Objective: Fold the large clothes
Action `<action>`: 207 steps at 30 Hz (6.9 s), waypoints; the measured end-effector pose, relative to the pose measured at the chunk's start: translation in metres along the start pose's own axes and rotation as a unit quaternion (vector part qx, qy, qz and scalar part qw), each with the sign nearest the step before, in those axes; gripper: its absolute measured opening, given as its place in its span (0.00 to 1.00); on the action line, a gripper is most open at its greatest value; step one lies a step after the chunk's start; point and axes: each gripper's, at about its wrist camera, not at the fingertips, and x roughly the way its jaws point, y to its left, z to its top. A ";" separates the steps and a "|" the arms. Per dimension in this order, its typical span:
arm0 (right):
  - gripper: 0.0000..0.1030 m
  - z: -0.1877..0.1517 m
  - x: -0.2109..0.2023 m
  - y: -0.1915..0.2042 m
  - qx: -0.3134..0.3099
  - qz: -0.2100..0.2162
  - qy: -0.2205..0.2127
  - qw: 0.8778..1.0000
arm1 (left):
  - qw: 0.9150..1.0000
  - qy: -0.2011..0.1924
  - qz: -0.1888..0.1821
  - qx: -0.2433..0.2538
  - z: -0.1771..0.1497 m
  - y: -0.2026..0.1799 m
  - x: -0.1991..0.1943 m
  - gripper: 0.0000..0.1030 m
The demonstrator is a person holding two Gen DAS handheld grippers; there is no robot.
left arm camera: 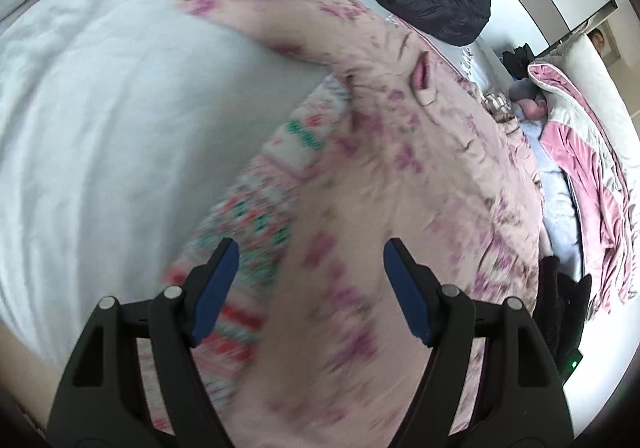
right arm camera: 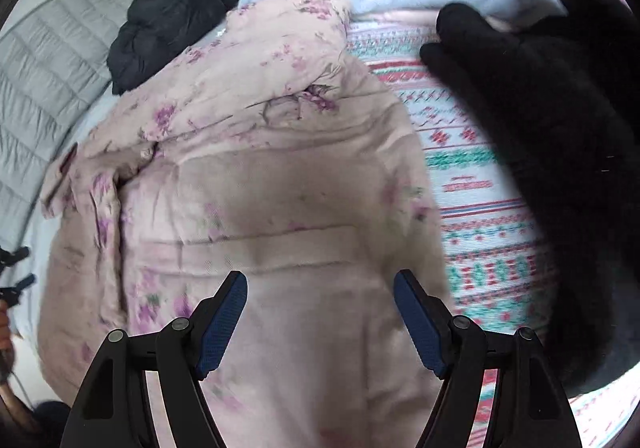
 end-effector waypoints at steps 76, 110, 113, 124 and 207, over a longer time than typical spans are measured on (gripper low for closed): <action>0.59 -0.230 -0.022 0.148 -0.483 -0.228 -0.211 0.819 | 0.927 -0.021 0.093 0.362 -0.193 -0.038 0.005 0.73; 0.03 -0.169 -0.068 0.119 -0.318 -0.015 -0.153 0.936 | 0.802 -0.176 0.131 0.556 -0.237 -0.081 -0.028 0.00; 0.03 -0.166 -0.084 0.120 -0.298 -0.001 -0.176 0.938 | 0.817 -0.203 0.112 0.528 -0.226 -0.078 -0.051 0.00; 0.03 -0.123 -0.089 0.111 -0.222 0.049 -0.146 0.963 | 0.793 -0.157 0.098 0.581 -0.242 -0.082 -0.022 0.10; 0.61 0.069 0.092 0.165 0.051 0.237 0.092 0.966 | 0.964 0.070 0.034 0.255 -0.090 -0.031 0.040 0.49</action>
